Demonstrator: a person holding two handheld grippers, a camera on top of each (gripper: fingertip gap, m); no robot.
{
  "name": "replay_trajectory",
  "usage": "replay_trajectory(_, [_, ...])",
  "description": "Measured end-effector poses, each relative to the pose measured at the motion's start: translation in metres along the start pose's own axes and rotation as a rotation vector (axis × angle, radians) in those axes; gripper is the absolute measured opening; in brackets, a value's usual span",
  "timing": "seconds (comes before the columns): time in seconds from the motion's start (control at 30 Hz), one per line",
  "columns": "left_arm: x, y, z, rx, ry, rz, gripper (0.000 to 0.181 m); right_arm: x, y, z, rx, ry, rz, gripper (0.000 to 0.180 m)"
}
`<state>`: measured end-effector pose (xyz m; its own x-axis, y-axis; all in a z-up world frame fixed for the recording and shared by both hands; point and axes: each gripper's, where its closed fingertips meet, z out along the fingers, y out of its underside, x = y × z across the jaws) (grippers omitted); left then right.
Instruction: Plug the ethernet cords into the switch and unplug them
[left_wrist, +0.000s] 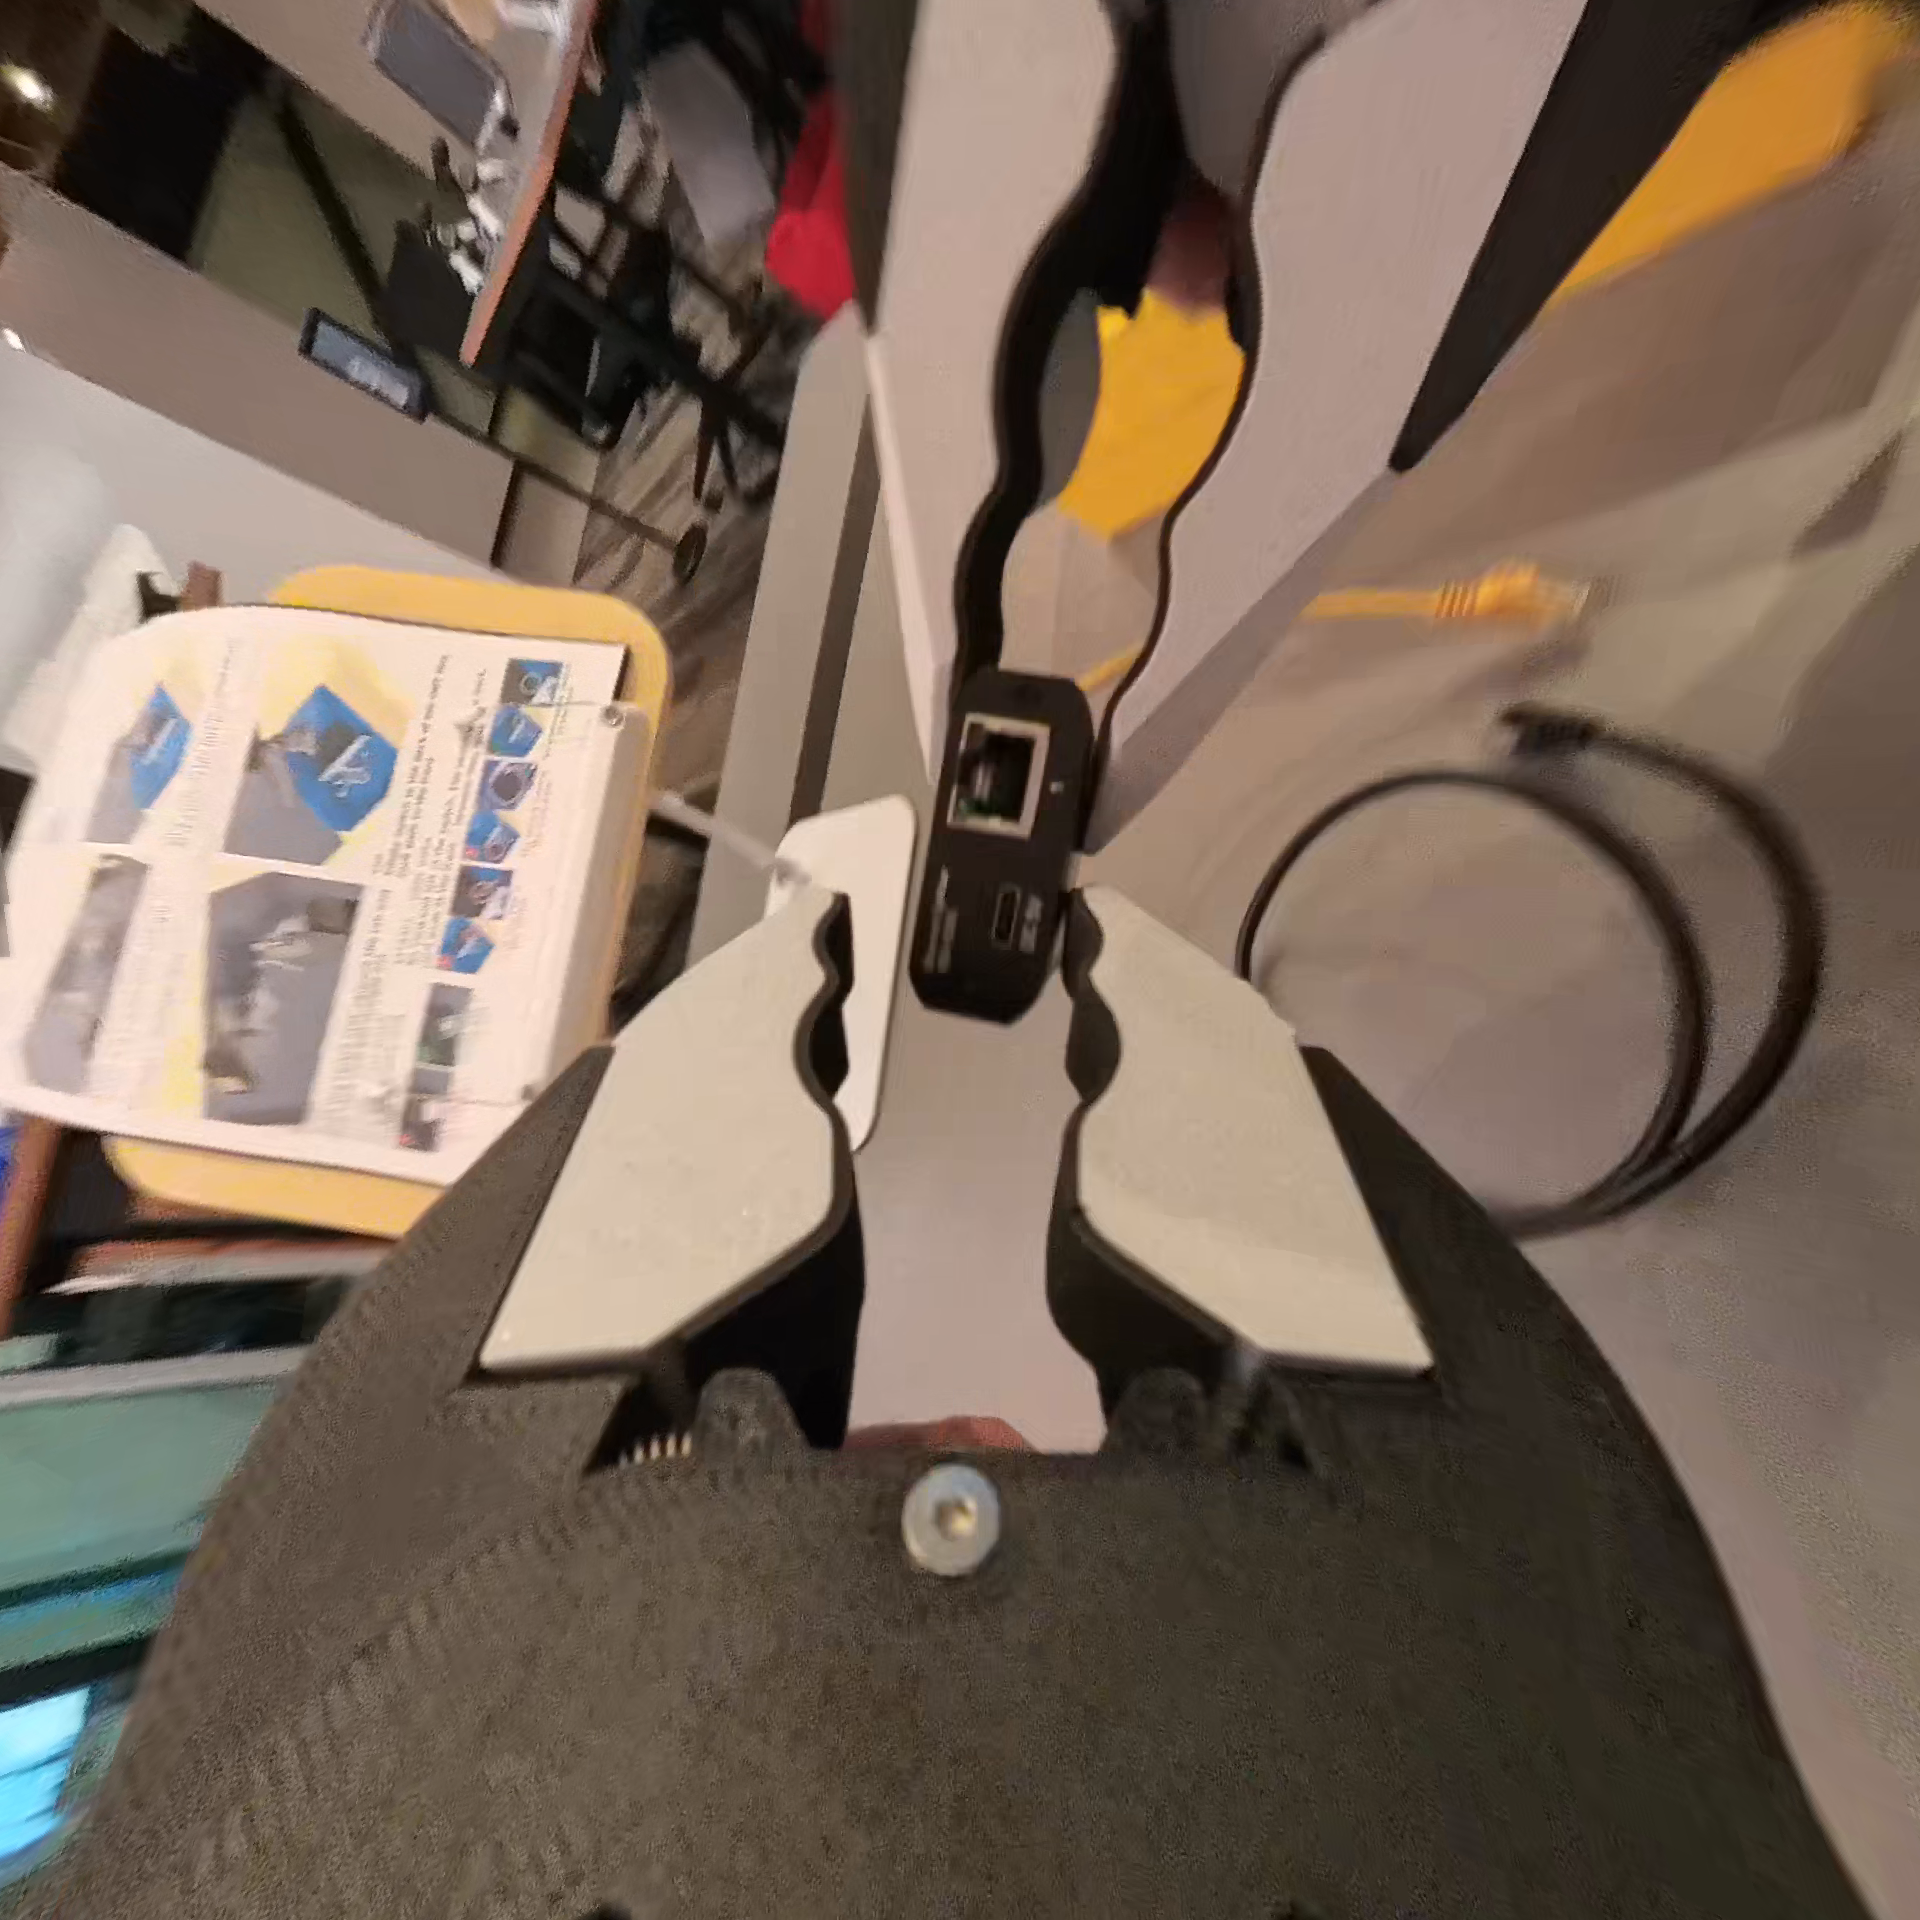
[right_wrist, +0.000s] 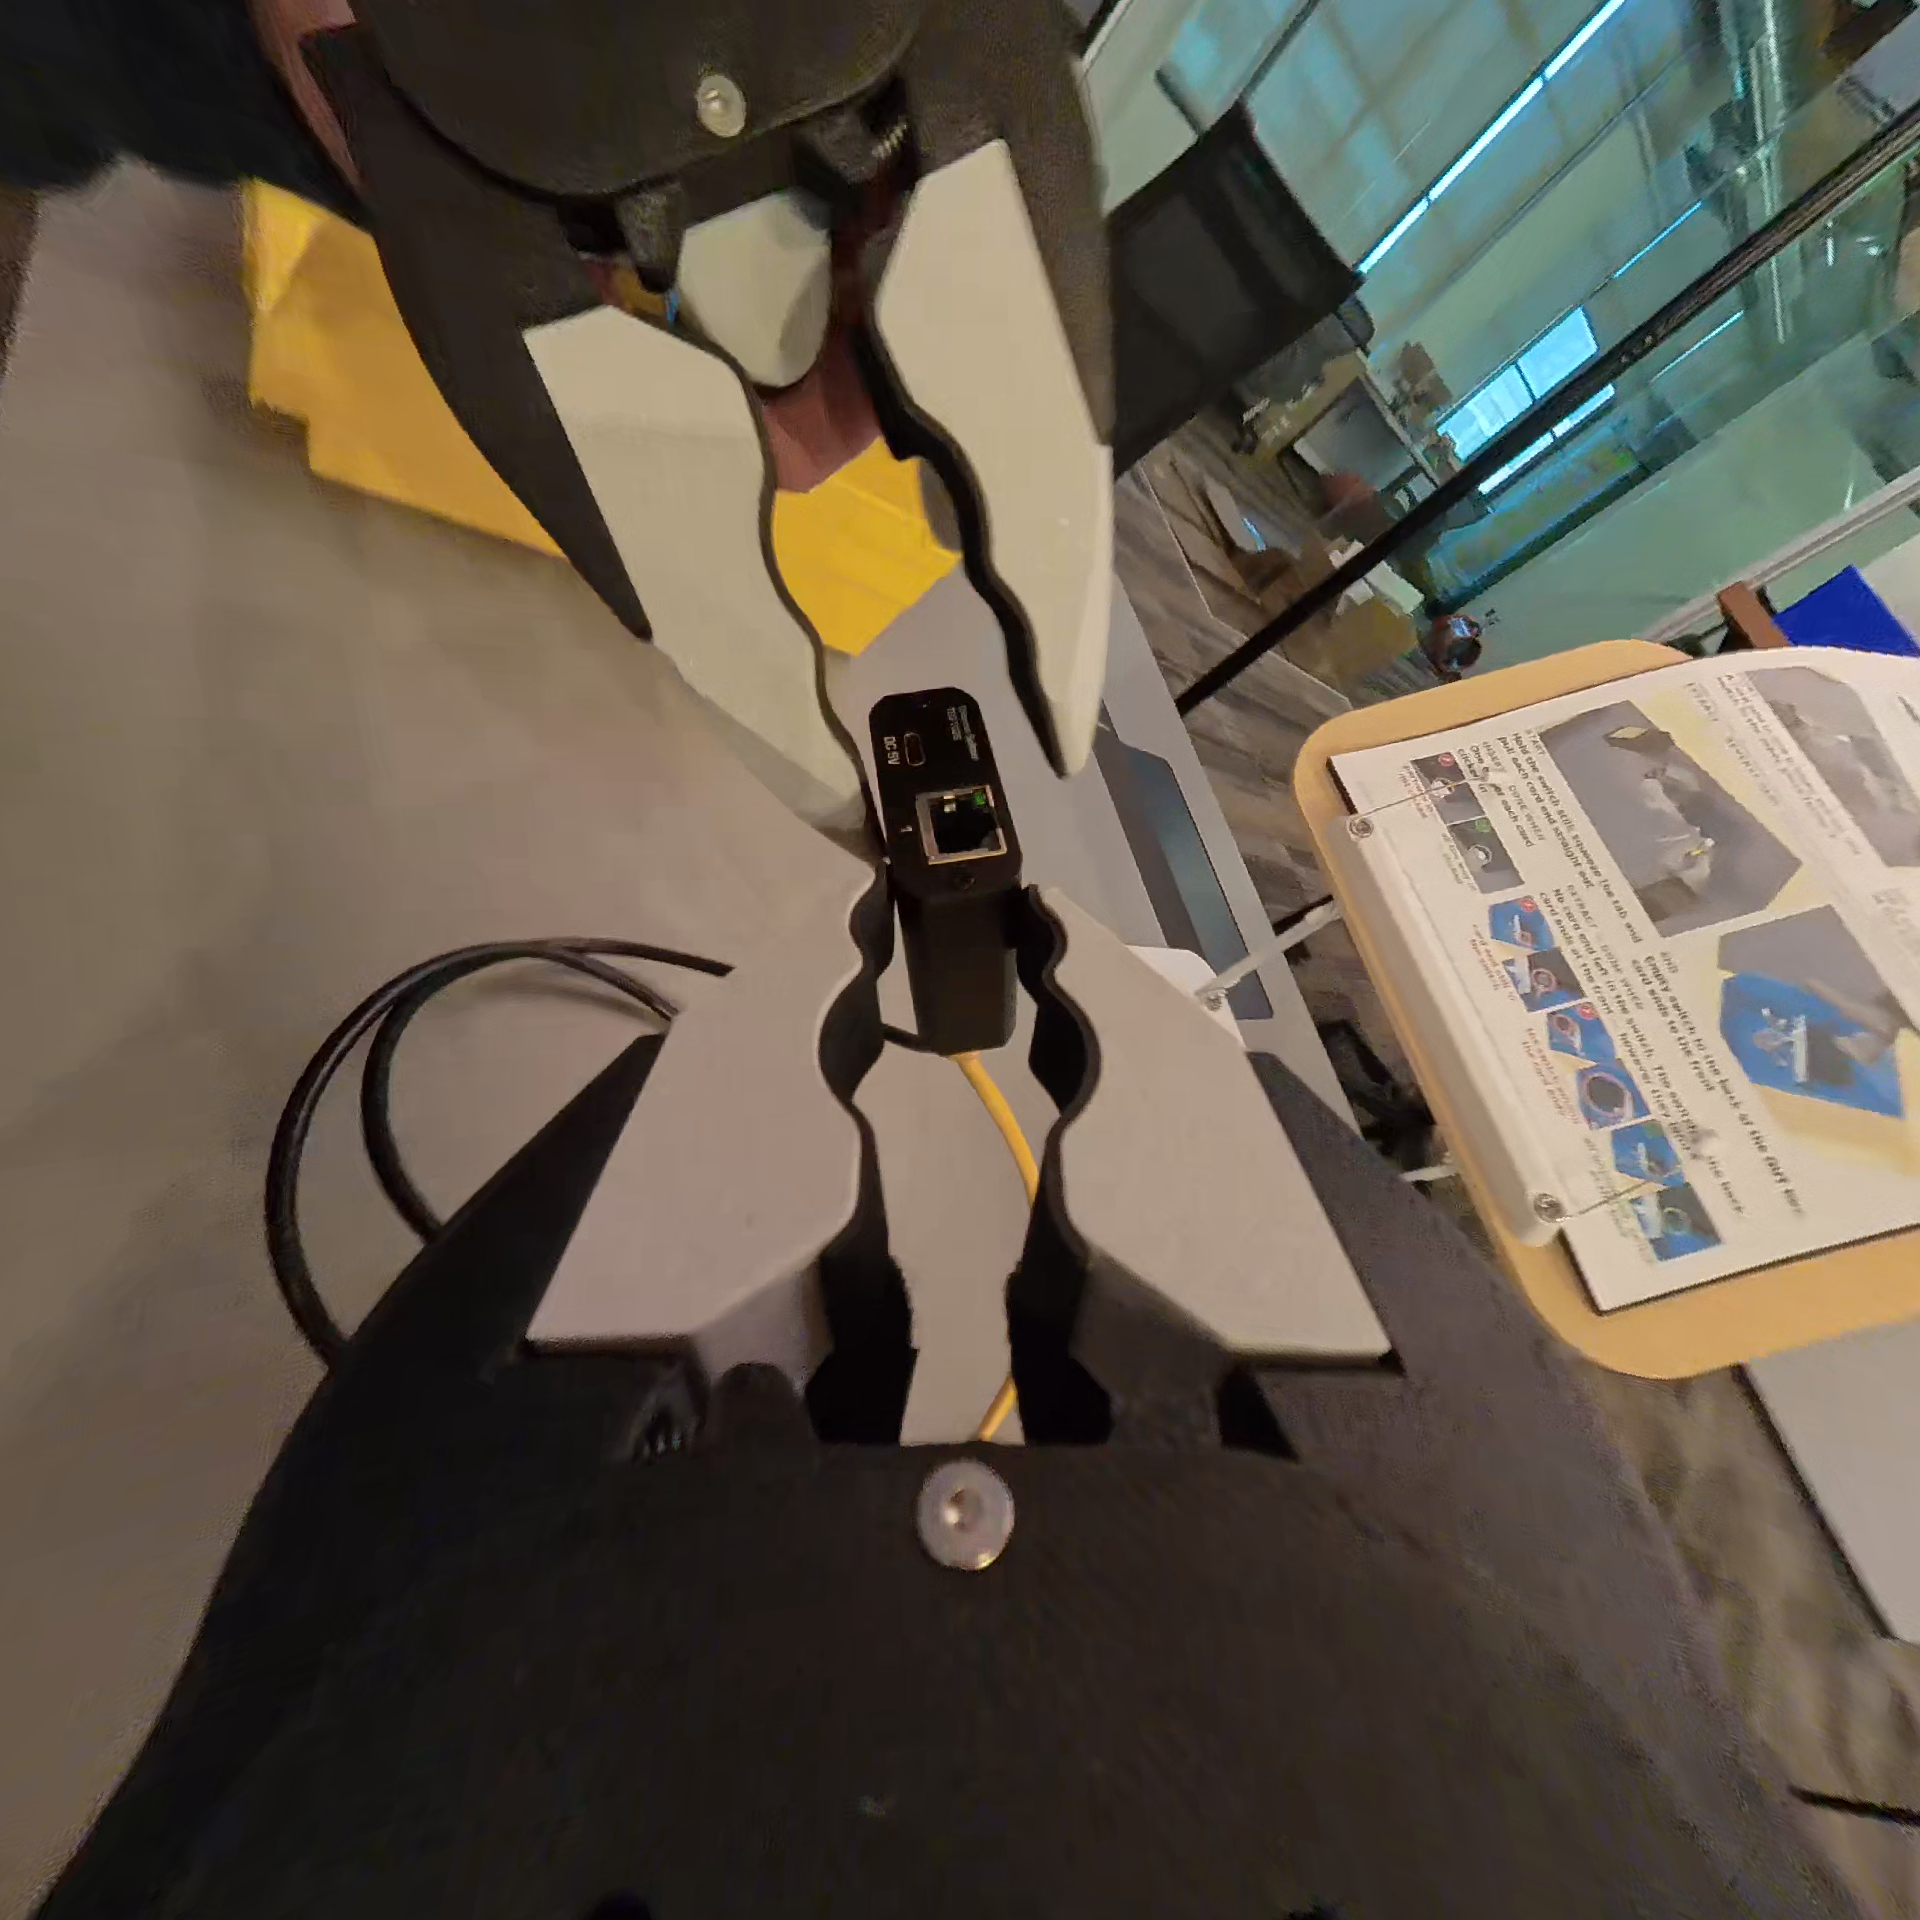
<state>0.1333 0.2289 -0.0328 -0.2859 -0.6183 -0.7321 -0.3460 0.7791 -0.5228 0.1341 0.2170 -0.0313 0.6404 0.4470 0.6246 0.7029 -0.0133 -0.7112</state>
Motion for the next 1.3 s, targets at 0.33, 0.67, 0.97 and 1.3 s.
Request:
replay_trajectory(0.33, [0.022, 0.007, -0.003, -0.087, 0.024, 0.297, 0.024, -0.025, 0.005, -0.004, -0.024, -0.349, 0.218, 0.043])
replay_trajectory(0.67, [0.043, -0.027, -0.029, 0.09, 0.099, 0.545, 0.024, -0.045, -0.005, -0.013, -0.009, -0.708, 0.1, 0.072])
replay_trajectory(0.97, [0.046, -0.038, -0.036, 0.157, 0.123, 0.644, 0.024, -0.082, -0.014, -0.016, 0.052, -1.044, 0.127, 0.069])
replay_trajectory(1.3, [0.022, 0.008, -0.024, 0.01, 0.045, 0.405, 0.04, -0.06, 0.02, 0.01, -0.205, -0.793, 0.128, 0.066])
